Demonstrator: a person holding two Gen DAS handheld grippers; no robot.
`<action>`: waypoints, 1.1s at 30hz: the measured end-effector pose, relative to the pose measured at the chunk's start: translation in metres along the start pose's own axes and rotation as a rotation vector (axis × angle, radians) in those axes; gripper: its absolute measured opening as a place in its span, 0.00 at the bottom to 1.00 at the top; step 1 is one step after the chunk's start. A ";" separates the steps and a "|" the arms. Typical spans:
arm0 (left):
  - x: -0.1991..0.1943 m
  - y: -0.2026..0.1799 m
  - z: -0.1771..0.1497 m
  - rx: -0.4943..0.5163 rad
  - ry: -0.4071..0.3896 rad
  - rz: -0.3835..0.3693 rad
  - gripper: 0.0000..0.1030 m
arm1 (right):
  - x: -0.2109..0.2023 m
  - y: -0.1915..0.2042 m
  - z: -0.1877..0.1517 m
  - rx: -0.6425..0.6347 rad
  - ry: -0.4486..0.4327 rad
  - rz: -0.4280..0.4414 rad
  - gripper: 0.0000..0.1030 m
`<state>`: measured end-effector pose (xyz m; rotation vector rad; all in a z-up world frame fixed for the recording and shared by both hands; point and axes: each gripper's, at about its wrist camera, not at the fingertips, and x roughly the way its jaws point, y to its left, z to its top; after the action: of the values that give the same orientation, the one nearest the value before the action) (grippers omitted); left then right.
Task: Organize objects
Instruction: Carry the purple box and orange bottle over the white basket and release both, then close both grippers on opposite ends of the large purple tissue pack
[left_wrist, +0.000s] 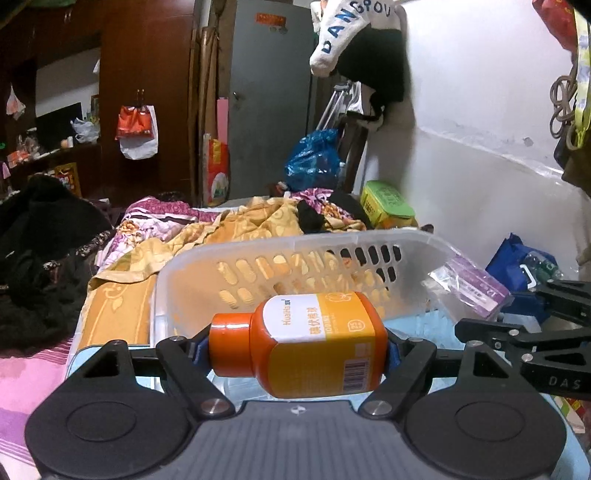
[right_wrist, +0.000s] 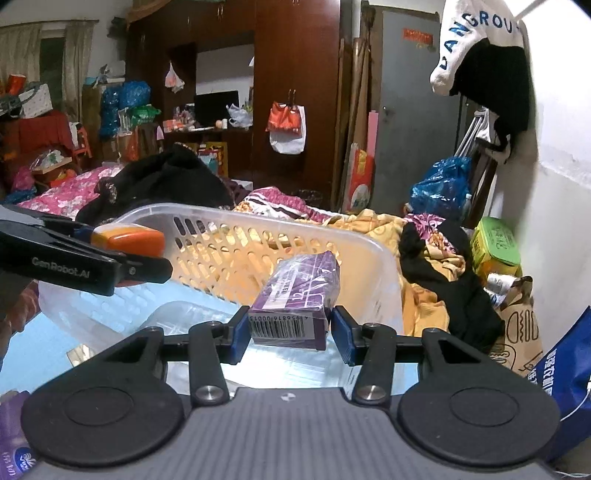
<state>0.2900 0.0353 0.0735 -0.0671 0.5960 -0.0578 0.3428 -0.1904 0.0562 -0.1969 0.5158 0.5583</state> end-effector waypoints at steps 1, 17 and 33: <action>0.001 0.001 -0.001 -0.003 0.004 0.000 0.81 | -0.001 0.000 -0.001 -0.001 0.002 0.001 0.49; -0.097 -0.005 -0.030 0.041 -0.288 -0.094 1.00 | -0.096 0.008 -0.032 0.068 -0.264 0.091 1.00; -0.168 -0.009 -0.173 0.187 -0.383 -0.186 0.87 | -0.123 0.064 -0.150 -0.001 -0.337 0.214 0.97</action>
<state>0.0534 0.0305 0.0256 0.0480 0.1986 -0.2744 0.1564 -0.2396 -0.0117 -0.0462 0.2091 0.7835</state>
